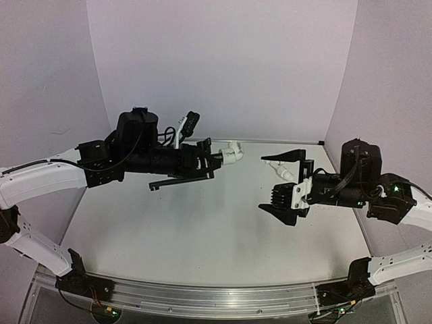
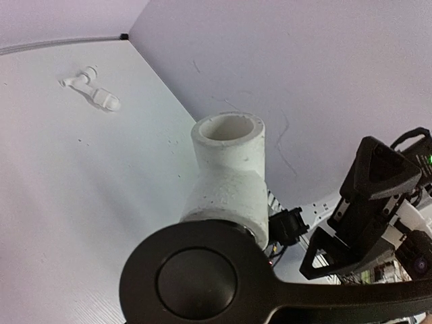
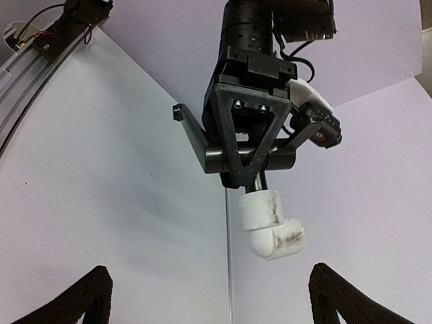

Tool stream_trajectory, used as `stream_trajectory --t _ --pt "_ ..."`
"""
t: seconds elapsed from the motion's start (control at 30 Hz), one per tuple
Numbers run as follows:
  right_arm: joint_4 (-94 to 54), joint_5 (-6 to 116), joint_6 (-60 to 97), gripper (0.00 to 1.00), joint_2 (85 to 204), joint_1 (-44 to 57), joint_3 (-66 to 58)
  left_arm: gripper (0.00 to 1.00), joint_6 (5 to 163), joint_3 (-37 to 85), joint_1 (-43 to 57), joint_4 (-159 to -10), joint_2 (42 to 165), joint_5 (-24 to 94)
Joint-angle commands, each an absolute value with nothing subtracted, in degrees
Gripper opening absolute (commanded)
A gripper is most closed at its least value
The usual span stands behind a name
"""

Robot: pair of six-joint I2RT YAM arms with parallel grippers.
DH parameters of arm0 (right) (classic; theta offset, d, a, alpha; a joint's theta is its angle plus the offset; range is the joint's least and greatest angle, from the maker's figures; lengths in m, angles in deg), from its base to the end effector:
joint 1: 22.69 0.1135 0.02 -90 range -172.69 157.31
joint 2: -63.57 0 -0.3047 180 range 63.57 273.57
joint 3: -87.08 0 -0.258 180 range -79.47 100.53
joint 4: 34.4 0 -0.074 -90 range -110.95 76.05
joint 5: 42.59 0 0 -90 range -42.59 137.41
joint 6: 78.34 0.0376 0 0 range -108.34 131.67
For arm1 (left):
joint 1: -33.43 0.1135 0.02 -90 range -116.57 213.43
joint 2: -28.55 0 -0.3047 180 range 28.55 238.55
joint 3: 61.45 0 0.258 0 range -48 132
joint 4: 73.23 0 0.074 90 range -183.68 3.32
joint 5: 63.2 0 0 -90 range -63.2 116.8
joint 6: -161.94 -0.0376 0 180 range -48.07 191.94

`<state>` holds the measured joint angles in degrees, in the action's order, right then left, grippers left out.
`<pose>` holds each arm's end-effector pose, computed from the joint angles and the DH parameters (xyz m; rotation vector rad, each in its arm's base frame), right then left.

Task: Install the water faucets

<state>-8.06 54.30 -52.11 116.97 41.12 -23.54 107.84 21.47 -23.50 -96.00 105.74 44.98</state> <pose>0.0824 0.1778 0.4091 -1.6082 0.6938 0.1058 0.1615 -0.2696 0.4042 0.6258 2.0139 -1.3527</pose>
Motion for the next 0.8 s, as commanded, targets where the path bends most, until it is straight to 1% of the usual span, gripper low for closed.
stream_trajectory --t 0.0,0.17,0.33,0.5,0.77 --pt "-10.8 56.3 -41.9 0.98 114.4 38.6 -25.8 0.00 104.3 23.3 -23.2 -88.9 106.1 31.5" --pt "-14.3 58.5 -33.4 0.98 112.4 34.0 -27.2 0.00 96.3 21.8 -23.2 -88.3 111.7 19.3" --pt "-16.7 60.1 -25.8 0.98 110.4 29.7 -28.9 0.00 88.6 16.0 -23.2 -75.5 115.3 12.3" --pt "-17.8 61.7 -21.3 0.98 108.4 27.5 -31.8 0.00 80.7 14.2 -23.2 -64.6 123.5 9.2" --pt "-18.8 62.6 -20.7 0.98 106.7 26.2 -33.7 0.01 79.0 16.2 -23.1 -51.4 137.5 9.5"
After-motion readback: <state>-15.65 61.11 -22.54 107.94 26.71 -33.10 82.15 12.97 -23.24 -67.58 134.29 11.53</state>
